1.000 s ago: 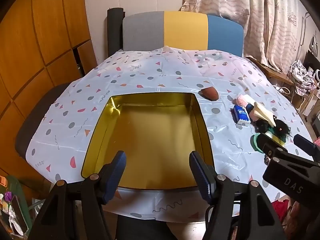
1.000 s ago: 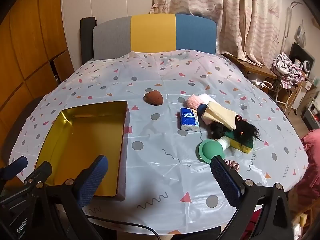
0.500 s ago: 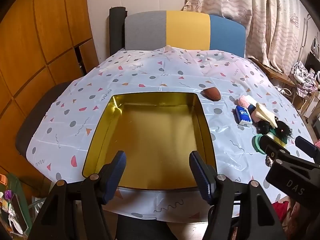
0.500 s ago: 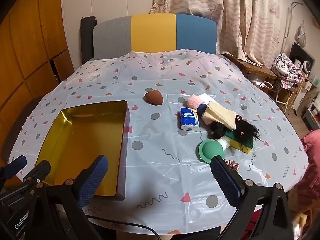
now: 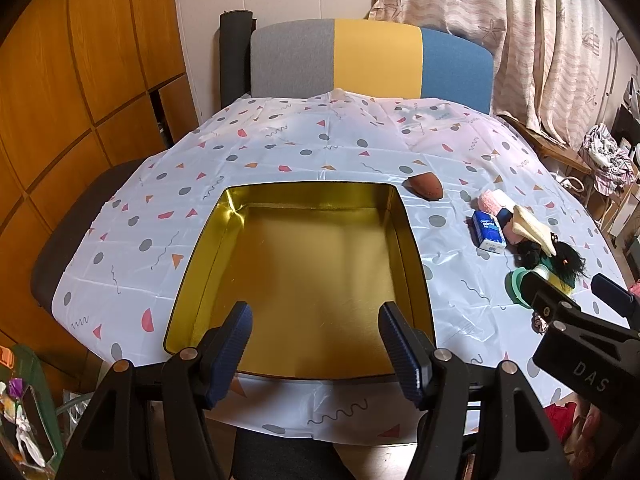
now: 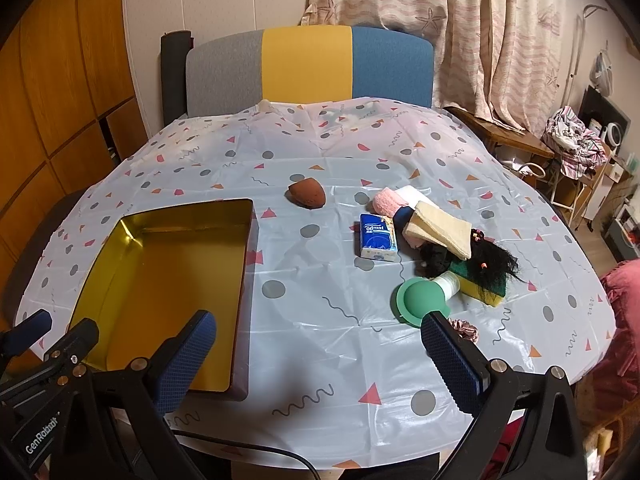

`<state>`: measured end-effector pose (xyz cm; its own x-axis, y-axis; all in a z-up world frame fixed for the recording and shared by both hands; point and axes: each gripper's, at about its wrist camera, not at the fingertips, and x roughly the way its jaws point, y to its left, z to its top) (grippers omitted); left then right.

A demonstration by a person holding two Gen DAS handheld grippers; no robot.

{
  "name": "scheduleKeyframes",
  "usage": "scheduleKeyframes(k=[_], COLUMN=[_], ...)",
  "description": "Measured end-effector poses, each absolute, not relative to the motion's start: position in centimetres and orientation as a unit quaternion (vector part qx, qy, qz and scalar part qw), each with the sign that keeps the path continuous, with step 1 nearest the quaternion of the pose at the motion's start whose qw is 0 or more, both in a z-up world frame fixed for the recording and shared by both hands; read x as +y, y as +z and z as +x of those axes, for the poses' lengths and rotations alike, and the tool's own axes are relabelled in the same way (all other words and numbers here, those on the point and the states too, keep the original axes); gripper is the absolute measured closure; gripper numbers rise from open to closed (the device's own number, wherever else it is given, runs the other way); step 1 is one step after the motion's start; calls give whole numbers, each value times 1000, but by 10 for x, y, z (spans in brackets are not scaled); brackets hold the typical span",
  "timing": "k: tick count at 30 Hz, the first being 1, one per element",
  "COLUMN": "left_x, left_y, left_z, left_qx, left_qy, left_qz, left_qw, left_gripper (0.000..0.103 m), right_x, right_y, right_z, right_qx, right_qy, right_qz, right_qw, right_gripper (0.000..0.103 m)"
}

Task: Organize rigid objects

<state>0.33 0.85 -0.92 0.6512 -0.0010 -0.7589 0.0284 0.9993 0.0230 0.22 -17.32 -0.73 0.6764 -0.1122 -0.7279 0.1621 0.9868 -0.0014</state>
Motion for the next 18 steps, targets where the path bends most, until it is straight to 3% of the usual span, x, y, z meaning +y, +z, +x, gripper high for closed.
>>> scheduleKeyframes(k=[18], left_x=[11], left_y=[-10], left_z=[4], left_qx=[419], left_qy=[-9], left_qz=[16], left_qw=[908], left_gripper=[36], right_x=[-178], right_y=[-10], right_z=[3], right_qx=[398], right_qy=[-74], right_qz=[31], right_qw=[914], right_gripper=[0])
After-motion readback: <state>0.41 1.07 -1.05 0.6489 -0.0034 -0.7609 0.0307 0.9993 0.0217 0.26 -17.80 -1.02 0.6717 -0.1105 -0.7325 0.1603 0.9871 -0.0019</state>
